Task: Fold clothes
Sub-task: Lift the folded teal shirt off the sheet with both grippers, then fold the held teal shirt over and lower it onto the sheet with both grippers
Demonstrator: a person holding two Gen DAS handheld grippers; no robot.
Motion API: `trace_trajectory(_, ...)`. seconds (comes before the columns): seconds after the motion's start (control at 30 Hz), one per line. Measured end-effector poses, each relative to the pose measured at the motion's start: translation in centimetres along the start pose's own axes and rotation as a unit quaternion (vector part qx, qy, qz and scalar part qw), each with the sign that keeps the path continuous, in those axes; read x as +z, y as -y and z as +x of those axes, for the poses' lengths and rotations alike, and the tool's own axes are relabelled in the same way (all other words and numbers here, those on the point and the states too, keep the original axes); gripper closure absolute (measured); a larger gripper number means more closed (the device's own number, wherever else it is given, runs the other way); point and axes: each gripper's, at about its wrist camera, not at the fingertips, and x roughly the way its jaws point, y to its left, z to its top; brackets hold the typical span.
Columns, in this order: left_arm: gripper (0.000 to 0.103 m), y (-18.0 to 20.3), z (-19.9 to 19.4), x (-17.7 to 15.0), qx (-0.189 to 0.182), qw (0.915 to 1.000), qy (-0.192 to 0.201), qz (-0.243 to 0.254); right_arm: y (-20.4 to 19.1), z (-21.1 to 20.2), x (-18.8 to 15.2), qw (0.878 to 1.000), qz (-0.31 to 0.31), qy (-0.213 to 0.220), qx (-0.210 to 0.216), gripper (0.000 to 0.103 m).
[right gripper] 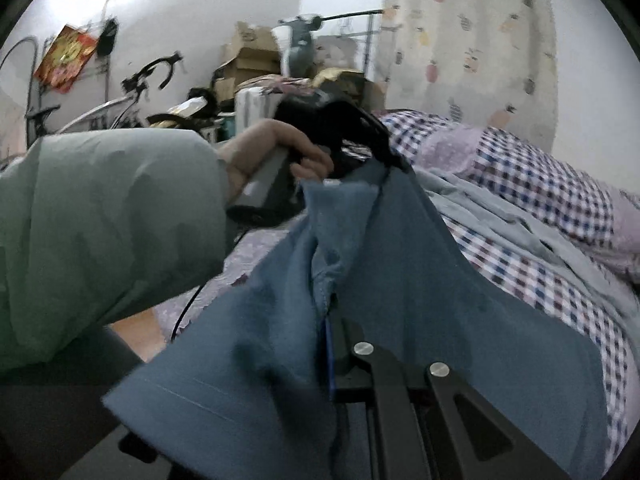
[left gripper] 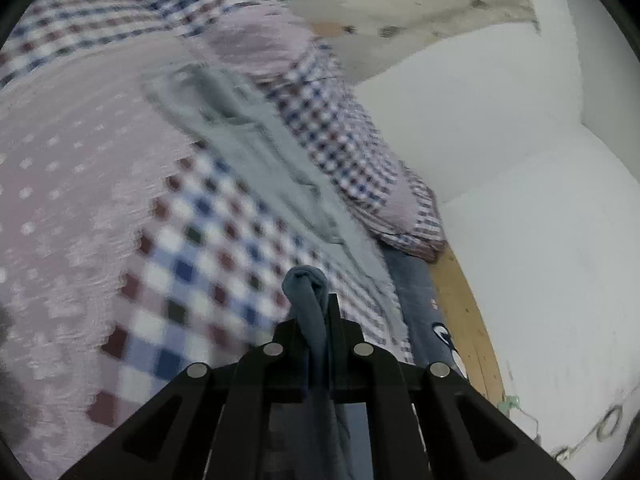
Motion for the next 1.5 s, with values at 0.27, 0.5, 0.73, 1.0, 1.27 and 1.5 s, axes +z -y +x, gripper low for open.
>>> trace_trajectory(0.27, 0.099, 8.7, 6.8, -2.0, -0.029, 0.9985, -0.035, 0.031, 6.9, -6.0, -2.5, 0.993, 0.092, -0.001, -0.069, 0.098)
trace_trajectory(0.5, 0.099, 17.1, 17.4, -6.7, -0.017, 0.992, -0.099, 0.076, 13.6, -11.4, -6.9, 0.972, 0.183, -0.012, -0.144, 0.099)
trace_trajectory(0.73, 0.099, 20.8, 30.4, -12.2, 0.042, 0.9792, -0.176, 0.092, 19.4, -15.1, -12.0, 0.945, 0.269, -0.03, -0.185, 0.099)
trace_trajectory(1.0, 0.098, 18.7, 38.5, -15.3, 0.131, 0.9709, -0.187, 0.071, 26.4, -16.2, -19.3, 0.892, 0.401, -0.073, -0.197, 0.099)
trace_trajectory(1.27, 0.036, 16.6, 35.1, -12.0, 0.106, 0.9854, -0.119, 0.059, 29.7, -21.9, -22.7, 0.848, 0.442, -0.072, -0.283, 0.065)
trace_trajectory(1.5, 0.025, 13.9, 25.0, -7.0, 0.143, 0.9805, -0.039, 0.13, 33.8, -25.2, -22.5, 0.822, 0.459, -0.064, -0.332, 0.065)
